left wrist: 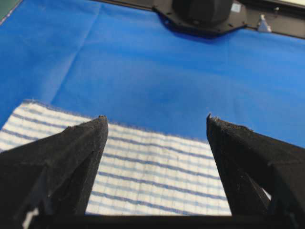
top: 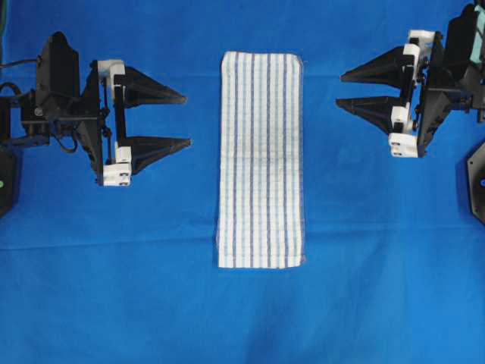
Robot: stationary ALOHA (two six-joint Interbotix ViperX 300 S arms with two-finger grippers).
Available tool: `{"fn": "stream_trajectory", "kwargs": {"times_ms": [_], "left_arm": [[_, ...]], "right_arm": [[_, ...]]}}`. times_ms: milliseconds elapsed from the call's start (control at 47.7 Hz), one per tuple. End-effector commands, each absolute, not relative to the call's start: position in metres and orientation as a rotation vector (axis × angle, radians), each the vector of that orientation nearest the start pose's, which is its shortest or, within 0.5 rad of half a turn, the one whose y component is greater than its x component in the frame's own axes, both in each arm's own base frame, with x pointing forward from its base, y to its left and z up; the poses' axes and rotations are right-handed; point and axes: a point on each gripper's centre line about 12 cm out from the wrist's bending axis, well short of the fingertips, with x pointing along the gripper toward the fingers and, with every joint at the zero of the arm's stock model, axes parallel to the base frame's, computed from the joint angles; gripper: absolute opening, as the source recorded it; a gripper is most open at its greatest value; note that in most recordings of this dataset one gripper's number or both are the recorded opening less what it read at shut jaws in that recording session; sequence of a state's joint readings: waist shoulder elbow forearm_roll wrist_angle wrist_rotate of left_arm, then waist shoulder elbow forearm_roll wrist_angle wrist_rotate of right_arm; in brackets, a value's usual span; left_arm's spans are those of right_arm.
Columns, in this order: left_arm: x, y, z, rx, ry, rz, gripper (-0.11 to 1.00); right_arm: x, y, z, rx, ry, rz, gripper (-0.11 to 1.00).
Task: Fold the blue towel.
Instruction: 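Open both grippers and retract them to the sides, then grasp the top corners of the vertical strip with both grippers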
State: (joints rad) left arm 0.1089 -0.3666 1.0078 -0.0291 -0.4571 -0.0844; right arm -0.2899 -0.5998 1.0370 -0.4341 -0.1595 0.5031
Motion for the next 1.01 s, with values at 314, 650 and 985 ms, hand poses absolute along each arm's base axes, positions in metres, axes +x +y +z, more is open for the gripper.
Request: {"fn": "stream_trajectory", "kwargs": {"times_ms": [314,650,985], "left_arm": [[0.332,0.087,0.214,-0.12,0.217,0.273,0.78],[0.359,0.144,0.162,-0.142,0.342,0.399,0.91],[0.369,0.189,0.106,-0.185,0.446,0.491,0.91]], "right_arm": [[0.275,-0.117,0.226,0.163,0.37,-0.369,0.61],[0.296,-0.173,0.166,0.236,0.544,-0.484,0.66],[0.321,-0.205,0.118,0.279,0.622,-0.503,0.66]]}}
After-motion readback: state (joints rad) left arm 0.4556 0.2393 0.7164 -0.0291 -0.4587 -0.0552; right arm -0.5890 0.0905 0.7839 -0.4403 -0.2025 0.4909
